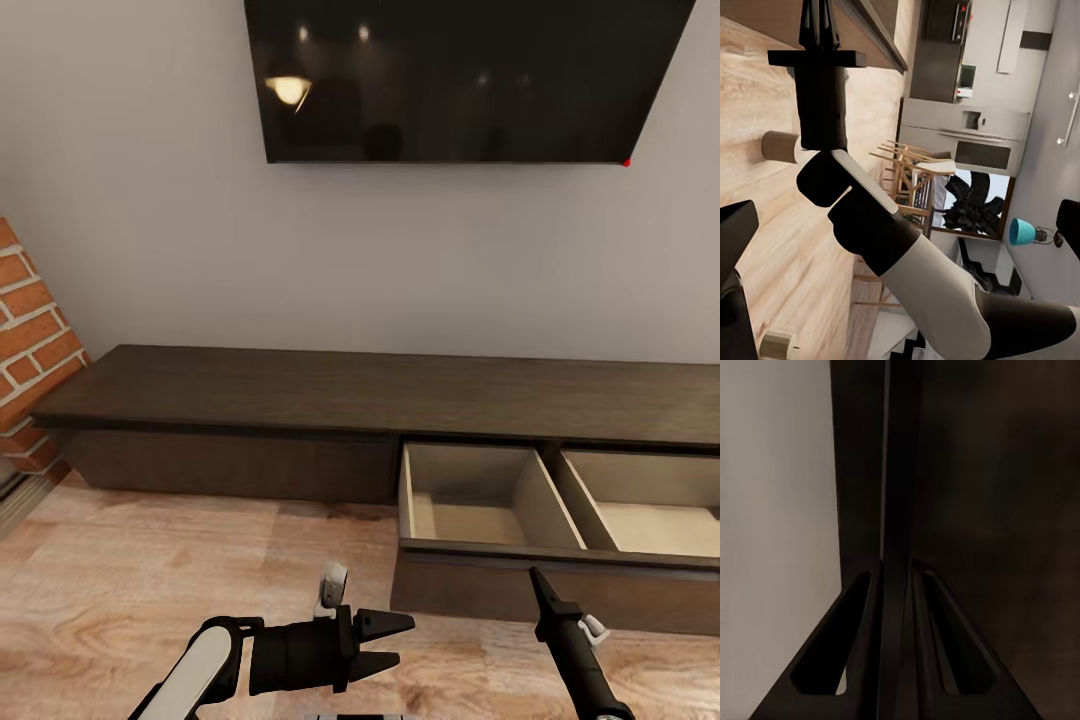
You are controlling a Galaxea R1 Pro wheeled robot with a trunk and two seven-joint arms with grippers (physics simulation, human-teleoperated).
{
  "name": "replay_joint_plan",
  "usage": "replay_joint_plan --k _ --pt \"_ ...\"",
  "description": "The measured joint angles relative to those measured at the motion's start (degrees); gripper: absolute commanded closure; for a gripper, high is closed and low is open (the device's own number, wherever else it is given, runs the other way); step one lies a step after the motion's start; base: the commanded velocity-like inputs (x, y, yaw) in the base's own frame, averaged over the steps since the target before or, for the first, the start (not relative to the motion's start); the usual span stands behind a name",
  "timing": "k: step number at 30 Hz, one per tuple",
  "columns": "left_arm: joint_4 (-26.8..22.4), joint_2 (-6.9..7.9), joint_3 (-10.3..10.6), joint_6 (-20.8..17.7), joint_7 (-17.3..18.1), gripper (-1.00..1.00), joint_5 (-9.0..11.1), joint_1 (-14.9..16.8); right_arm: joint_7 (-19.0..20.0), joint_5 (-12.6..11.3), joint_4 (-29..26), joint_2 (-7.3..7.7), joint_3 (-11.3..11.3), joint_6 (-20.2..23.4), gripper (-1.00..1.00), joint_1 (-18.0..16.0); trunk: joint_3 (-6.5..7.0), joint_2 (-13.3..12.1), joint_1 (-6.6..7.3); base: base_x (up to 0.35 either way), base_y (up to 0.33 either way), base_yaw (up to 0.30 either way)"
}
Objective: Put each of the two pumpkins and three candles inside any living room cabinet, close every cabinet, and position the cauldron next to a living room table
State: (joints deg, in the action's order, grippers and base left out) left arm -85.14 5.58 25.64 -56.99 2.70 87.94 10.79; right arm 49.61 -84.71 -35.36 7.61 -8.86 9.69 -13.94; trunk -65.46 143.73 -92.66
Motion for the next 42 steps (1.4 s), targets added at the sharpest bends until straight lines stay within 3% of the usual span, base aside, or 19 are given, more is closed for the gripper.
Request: replay_joint_plan --k 30,31,32,42 --pt "0.0 0.00 0.0 0.0 0.0 -1.00 0.0 0.0 -0.8 0.2 1.3 0.00 -0.1 -0.2 1.00 -1.8 0.00 0.0 -0.01 -0.020 0.000 0.000" --pt "0.0 0.00 0.0 0.0 0.0 -1.00 0.0 0.0 -0.8 0.2 1.3 0.00 -0.1 -0.2 -1.00 -1.8 0.00 0.0 -0.01 0.000 0.000 0.000" --pt "0.0 0.01 0.0 0.0 0.0 -1.00 0.0 0.0 -0.1 -0.6 1.2 0.04 -2.8 0.1 -1.00 0.7 -0.02 0.0 0.00 0.000 0.000 0.000" --pt "0.0 0.00 0.0 0.0 0.0 -1.00 0.0 0.0 0.0 -0.6 1.1 0.03 -2.8 0.1 -1.00 1.0 -0.01 0.0 0.00 0.000 0.000 0.000"
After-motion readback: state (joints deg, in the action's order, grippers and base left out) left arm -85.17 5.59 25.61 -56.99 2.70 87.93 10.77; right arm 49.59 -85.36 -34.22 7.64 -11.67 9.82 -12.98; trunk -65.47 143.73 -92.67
